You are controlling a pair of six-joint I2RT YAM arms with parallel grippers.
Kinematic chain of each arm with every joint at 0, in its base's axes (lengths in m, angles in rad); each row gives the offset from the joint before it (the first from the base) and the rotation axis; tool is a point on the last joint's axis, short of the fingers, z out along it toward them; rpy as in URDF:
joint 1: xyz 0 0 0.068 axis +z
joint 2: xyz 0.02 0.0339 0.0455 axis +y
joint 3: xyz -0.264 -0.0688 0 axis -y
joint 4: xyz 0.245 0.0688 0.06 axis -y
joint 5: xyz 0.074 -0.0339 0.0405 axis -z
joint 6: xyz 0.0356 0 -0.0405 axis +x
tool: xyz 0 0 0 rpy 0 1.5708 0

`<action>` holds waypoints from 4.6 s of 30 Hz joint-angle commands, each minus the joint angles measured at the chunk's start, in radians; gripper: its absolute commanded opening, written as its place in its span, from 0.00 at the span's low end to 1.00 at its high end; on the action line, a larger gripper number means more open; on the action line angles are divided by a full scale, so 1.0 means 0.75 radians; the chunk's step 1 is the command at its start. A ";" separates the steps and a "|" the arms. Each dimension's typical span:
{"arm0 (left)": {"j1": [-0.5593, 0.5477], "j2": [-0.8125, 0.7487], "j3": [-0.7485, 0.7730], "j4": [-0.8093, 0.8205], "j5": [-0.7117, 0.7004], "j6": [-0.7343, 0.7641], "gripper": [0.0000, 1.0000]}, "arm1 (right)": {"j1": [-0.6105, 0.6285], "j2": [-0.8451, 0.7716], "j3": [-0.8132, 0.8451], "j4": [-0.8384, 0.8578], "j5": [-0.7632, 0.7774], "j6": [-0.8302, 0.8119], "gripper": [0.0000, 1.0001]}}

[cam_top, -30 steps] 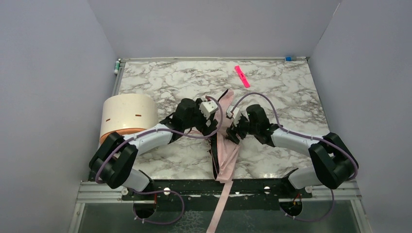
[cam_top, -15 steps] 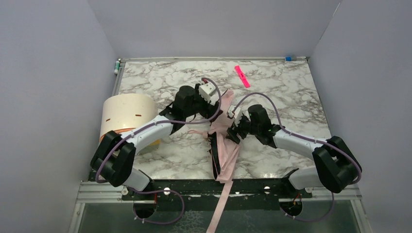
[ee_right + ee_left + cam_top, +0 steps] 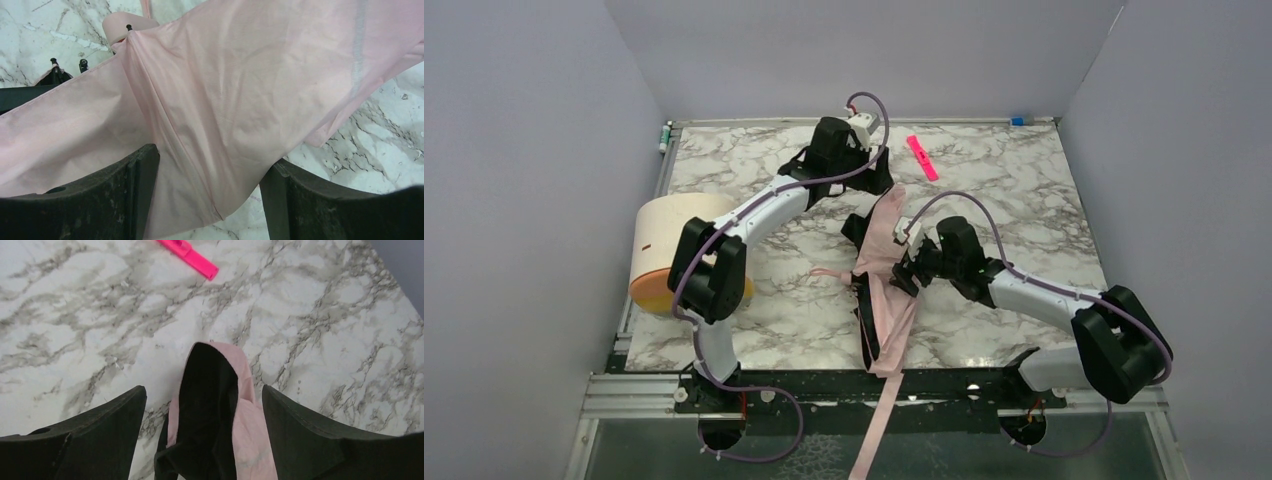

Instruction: Put away the umbrella

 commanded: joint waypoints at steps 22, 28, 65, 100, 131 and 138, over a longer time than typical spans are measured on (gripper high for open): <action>-0.119 0.348 0.355 -0.378 -0.059 0.060 0.57 | 0.010 -0.014 -0.001 0.025 -0.016 0.032 0.75; -0.130 0.362 0.365 -0.408 -0.072 0.090 0.44 | 0.011 -0.010 0.000 0.024 -0.008 0.036 0.75; -0.145 0.402 0.480 -0.516 0.000 0.162 0.39 | 0.010 -0.008 0.003 0.032 0.011 0.057 0.75; -0.283 -0.293 -0.121 -0.247 -0.094 -0.036 0.00 | 0.011 -0.637 0.079 -0.408 0.440 0.937 0.85; -1.046 -0.819 -1.271 0.368 -0.713 -0.719 0.00 | 0.010 -0.589 0.145 -0.534 0.218 1.018 0.59; -1.125 -0.787 -1.394 0.486 -0.758 -0.795 0.01 | 0.009 -0.557 0.121 -0.586 0.088 1.066 0.47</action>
